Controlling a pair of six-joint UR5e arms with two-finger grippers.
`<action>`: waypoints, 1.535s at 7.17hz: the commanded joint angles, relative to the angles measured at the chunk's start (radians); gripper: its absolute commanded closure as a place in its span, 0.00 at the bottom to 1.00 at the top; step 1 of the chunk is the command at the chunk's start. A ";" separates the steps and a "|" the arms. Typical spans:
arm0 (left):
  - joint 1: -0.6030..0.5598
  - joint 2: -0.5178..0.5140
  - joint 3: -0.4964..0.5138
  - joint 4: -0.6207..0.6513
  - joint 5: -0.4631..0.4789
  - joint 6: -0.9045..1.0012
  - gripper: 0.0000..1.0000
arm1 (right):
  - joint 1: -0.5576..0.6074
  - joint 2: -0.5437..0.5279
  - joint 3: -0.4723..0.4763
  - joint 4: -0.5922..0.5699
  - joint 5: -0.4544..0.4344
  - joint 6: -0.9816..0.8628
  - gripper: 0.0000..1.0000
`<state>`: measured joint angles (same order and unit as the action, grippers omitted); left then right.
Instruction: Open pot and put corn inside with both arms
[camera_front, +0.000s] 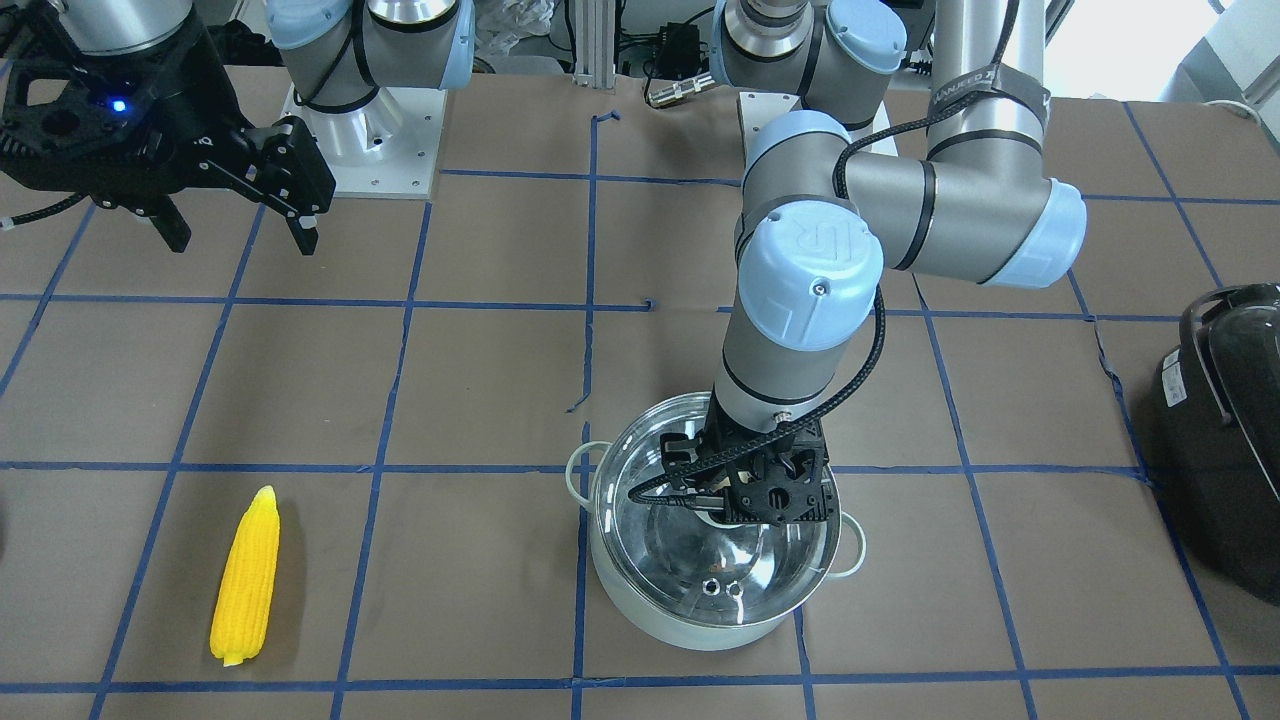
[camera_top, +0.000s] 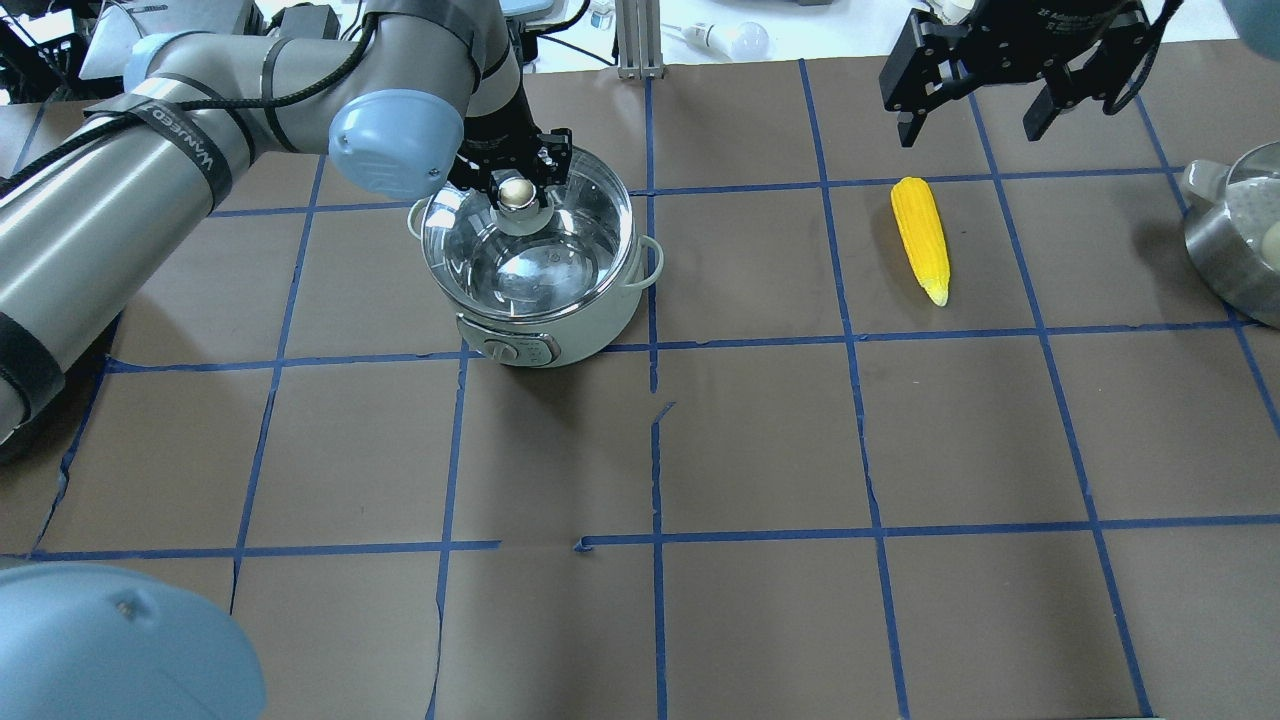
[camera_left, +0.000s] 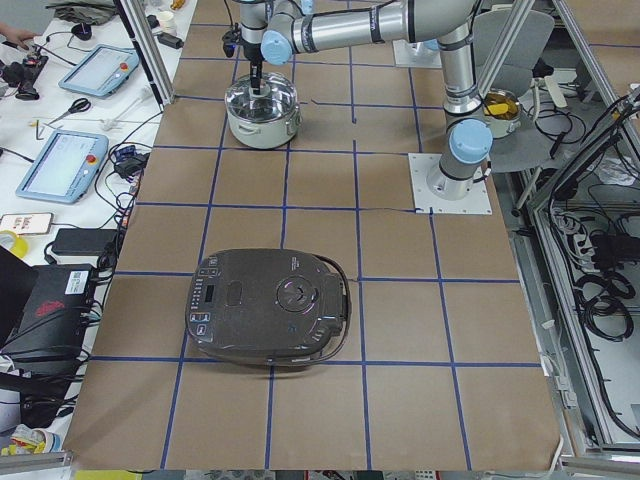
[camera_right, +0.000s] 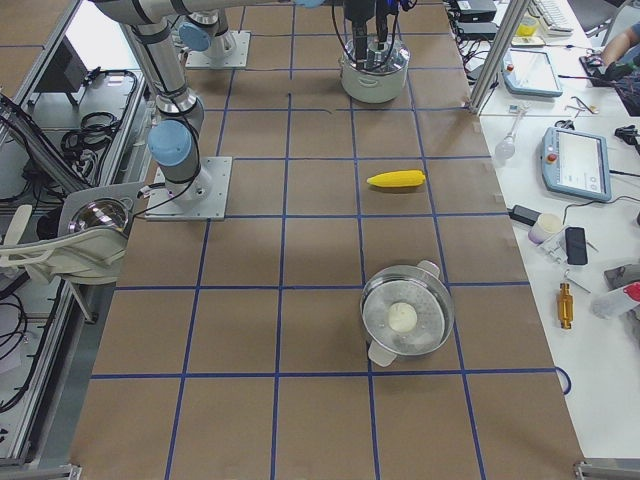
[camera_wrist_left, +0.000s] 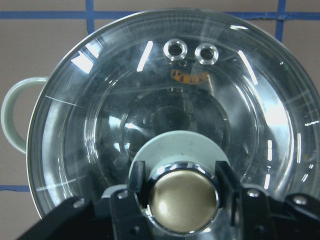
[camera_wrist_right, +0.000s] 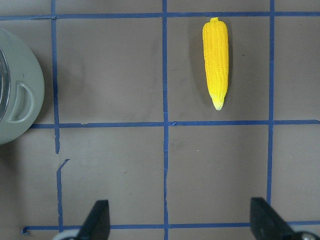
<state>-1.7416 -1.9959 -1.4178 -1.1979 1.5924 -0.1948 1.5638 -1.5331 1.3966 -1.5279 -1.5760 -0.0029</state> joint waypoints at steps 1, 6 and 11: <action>0.016 0.049 0.043 -0.104 0.000 0.002 0.81 | -0.002 0.002 -0.014 0.002 -0.001 0.001 0.00; 0.369 0.072 0.022 -0.192 -0.003 0.318 0.81 | -0.007 0.001 -0.001 0.000 0.019 0.008 0.00; 0.548 0.026 -0.243 0.158 -0.003 0.508 0.82 | -0.071 0.132 -0.004 -0.058 0.017 -0.011 0.00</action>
<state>-1.2133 -1.9619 -1.6063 -1.0981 1.5904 0.3097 1.5230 -1.4576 1.3890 -1.5750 -1.5583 -0.0102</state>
